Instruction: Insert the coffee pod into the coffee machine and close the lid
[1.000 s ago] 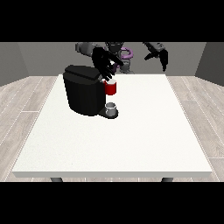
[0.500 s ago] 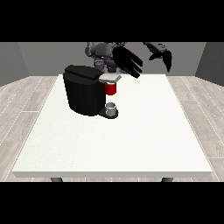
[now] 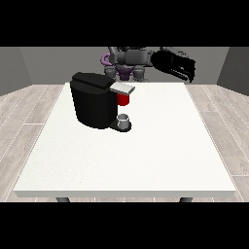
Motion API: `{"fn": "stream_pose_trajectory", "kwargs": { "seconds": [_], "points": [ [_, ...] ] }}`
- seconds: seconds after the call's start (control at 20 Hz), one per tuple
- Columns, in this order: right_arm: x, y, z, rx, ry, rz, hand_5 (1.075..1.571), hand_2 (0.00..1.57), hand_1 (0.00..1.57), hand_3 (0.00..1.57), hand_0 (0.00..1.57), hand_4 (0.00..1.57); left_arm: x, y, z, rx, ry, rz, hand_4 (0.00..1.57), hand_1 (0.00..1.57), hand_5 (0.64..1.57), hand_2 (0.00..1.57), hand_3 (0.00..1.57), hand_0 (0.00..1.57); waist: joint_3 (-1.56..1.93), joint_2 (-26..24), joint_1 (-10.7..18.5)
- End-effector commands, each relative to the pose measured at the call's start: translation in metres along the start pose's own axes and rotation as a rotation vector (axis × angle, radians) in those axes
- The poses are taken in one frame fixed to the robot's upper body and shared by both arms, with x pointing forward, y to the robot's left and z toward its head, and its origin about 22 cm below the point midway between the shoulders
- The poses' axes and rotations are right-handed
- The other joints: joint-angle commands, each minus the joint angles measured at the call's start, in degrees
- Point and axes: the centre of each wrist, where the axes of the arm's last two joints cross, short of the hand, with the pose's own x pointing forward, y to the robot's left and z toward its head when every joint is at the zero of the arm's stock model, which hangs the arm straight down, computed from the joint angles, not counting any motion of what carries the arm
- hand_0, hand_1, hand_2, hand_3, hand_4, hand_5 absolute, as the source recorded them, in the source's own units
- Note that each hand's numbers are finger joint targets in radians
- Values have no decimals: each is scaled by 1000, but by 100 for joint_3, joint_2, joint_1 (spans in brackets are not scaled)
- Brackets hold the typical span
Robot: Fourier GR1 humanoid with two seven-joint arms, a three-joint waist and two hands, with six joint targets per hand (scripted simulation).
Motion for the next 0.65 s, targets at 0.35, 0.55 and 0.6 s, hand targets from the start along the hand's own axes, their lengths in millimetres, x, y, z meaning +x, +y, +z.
{"fn": "stream_pose_trajectory", "kwargs": {
  "seconds": [0.35, 0.55, 0.6],
  "points": [
    [-30, 65, 12, 121, -129, -91, 1571, 0, 0, 0, 0, 172, -7, 6, 24, 41, 52, 29, 248, 0, 1571, 0, 0, 0, -12, -510, -497],
    [-40, 104, 33, 262, -114, -155, 1571, 0, 0, 0, 0, 263, -45, 18, 67, 125, 142, 45, 266, 0, 1571, 0, 0, 0, -14, -912, -1076],
    [-52, 127, 50, 252, -114, -179, 1571, 0, 0, 0, 0, 259, -45, 8, 59, 147, 165, 77, 266, 0, 1571, 0, 0, 0, -13, -988, -1225]
  ]
}}
